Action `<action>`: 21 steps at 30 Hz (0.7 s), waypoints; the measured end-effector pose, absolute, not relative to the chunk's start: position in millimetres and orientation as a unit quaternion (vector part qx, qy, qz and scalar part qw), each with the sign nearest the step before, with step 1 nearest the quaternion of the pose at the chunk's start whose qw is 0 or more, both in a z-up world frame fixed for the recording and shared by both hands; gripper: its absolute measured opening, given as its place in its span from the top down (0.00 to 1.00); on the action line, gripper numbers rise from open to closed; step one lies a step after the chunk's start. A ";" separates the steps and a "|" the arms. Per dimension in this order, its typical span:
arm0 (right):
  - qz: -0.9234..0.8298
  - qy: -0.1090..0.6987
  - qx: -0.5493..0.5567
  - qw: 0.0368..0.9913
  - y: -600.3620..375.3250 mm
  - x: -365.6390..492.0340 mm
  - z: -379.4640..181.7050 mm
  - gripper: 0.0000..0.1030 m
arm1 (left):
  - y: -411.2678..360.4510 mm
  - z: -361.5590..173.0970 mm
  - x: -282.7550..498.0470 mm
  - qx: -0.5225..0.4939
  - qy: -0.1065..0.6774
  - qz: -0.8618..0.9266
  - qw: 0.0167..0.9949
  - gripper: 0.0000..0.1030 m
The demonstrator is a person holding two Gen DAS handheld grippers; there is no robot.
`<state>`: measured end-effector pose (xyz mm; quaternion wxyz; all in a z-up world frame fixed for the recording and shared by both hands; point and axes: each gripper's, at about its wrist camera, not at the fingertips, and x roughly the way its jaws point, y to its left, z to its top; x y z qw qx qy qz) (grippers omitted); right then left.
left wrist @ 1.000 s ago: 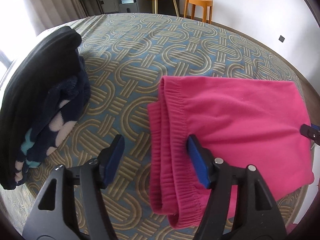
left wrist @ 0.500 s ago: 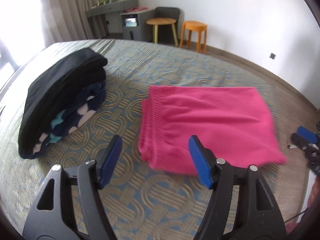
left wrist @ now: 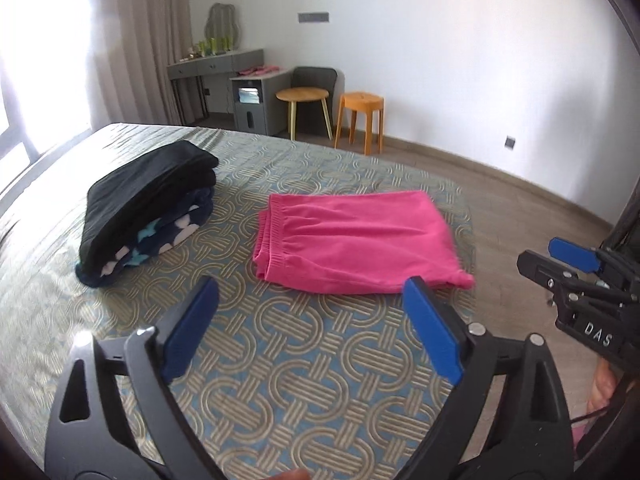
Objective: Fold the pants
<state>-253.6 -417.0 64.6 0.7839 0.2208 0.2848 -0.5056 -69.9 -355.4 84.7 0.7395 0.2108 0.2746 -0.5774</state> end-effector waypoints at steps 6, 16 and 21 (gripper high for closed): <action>-0.514 0.273 0.199 0.788 -379.9 -254.3 79.6 0.42 | -325.0 87.4 -70.3 0.198 0.273 -0.580 0.742 0.09; -0.523 0.262 0.217 0.781 -360.2 -259.5 80.4 0.40 | -299.9 87.7 -72.1 0.189 0.277 -0.578 0.744 0.09; -0.516 0.267 0.218 0.784 -358.8 -254.7 78.9 0.40 | -300.1 86.0 -75.4 0.195 0.273 -0.580 0.742 0.09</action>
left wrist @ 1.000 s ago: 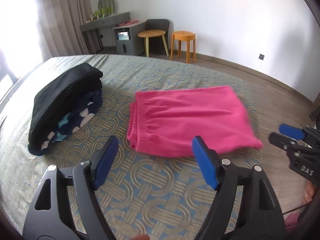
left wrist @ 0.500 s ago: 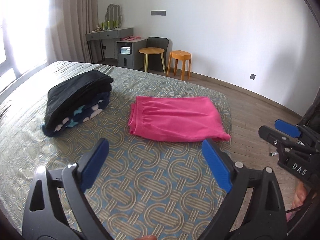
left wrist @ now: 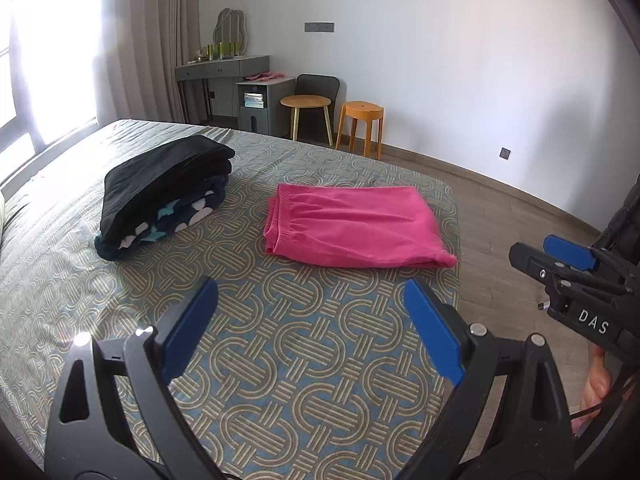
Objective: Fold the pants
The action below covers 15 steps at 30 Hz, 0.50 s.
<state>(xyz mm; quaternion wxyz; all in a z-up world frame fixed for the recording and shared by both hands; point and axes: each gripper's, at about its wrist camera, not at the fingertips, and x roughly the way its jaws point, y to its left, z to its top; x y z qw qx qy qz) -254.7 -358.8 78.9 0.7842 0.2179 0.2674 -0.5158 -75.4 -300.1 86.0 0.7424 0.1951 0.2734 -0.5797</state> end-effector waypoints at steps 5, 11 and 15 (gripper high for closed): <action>-0.513 0.269 0.219 0.785 -360.3 -252.8 76.5 0.40 | -299.3 85.5 -76.8 0.190 0.271 -0.583 0.742 0.09; -0.514 0.268 0.232 0.781 -364.9 -254.9 71.5 0.39 | -302.0 83.5 -79.2 0.196 0.270 -0.584 0.740 0.09; -0.514 0.269 0.233 0.780 -366.7 -254.4 69.5 0.39 | -303.9 83.2 -79.9 0.199 0.273 -0.583 0.739 0.09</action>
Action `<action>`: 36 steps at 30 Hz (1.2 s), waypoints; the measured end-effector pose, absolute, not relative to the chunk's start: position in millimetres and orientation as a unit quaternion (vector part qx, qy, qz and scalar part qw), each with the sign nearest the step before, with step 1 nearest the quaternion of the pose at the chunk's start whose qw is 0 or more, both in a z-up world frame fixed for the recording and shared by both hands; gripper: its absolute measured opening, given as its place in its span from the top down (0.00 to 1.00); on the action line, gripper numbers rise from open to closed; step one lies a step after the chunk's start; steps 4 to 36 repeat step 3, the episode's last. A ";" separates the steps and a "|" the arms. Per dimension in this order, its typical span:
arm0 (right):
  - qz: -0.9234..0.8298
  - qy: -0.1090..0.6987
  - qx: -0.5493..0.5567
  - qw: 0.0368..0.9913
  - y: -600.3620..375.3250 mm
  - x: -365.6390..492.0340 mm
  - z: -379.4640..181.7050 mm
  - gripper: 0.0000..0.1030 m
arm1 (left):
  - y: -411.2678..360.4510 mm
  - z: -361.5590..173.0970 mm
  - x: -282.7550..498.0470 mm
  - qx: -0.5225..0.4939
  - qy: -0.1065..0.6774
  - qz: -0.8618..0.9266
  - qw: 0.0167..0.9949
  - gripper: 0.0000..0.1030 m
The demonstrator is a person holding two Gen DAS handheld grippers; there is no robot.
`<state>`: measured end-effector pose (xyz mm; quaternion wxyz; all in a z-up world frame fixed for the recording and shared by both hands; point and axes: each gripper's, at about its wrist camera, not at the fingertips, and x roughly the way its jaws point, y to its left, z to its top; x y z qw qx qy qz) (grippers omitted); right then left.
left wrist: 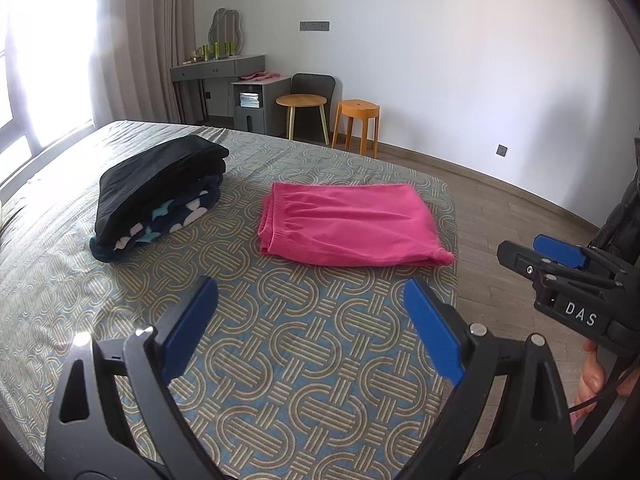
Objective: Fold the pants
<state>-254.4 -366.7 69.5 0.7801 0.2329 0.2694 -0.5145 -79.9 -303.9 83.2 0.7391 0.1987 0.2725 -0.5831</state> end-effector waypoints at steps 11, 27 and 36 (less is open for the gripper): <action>-0.512 0.270 0.235 0.781 -367.4 -253.6 68.2 0.39 | -305.5 83.0 -81.1 0.205 0.273 -0.579 0.740 0.09; -0.512 0.270 0.235 0.781 -367.4 -253.6 68.2 0.39 | -305.5 83.0 -81.1 0.205 0.273 -0.579 0.740 0.09; -0.512 0.270 0.235 0.781 -367.4 -253.6 68.2 0.39 | -305.5 83.0 -81.1 0.205 0.273 -0.579 0.740 0.09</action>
